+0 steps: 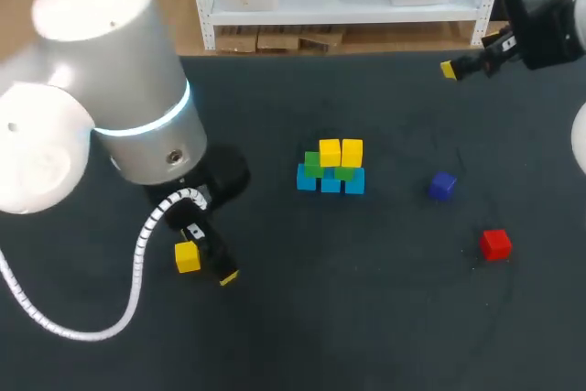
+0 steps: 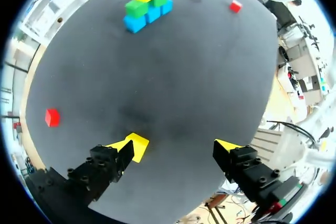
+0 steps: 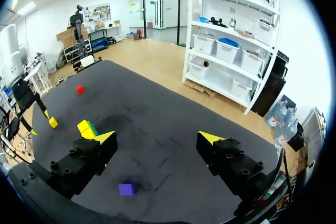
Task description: Place the blue cubes, place green cubes on the blue cubes, place the yellow cubes on the green cubes, then place the red cubes on the yellow cubes, and place purple cube on the red cubes.
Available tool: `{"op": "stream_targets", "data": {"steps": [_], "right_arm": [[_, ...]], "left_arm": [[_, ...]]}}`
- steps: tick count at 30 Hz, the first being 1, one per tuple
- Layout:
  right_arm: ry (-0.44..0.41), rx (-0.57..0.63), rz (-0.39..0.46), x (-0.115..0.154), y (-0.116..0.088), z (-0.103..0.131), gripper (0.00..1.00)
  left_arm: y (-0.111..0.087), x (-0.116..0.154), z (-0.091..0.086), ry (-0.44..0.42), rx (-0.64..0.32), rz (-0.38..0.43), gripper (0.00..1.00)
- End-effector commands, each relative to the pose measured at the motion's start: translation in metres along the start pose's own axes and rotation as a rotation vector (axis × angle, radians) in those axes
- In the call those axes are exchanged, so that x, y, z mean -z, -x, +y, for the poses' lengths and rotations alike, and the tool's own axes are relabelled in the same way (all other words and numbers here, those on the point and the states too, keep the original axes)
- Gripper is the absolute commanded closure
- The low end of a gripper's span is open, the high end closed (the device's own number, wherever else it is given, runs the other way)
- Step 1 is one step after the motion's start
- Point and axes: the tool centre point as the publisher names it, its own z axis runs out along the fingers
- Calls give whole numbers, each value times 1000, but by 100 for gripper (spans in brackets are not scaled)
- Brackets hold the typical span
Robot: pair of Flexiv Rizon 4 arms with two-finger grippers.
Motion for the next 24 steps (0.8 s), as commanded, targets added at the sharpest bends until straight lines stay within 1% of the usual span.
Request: {"op": "stream_targets", "data": {"steps": [1, 4, 7, 11, 14, 18, 24], "right_arm": [[-3, 0, 1, 0, 0, 1, 0], [-3, 0, 1, 0, 0, 1, 0], [-3, 0, 1, 0, 0, 1, 0], [-3, 0, 1, 0, 0, 1, 0], [-3, 0, 1, 0, 0, 1, 0], [-3, 0, 1, 0, 0, 1, 0], [-3, 0, 1, 0, 0, 1, 0]], "left_arm": [[2, -11, 6, 12, 33, 16, 0], [0, -19, 8, 19, 95, -10, 0], [-1, -18, 15, 59, 158, -36, 0], [-5, -20, 23, 85, 207, -16, 0], [-7, -22, 26, 97, 226, -5, 0], [-6, -23, 28, 80, 246, 4, 0], [-9, -27, 32, 91, 277, 22, 0]]}}
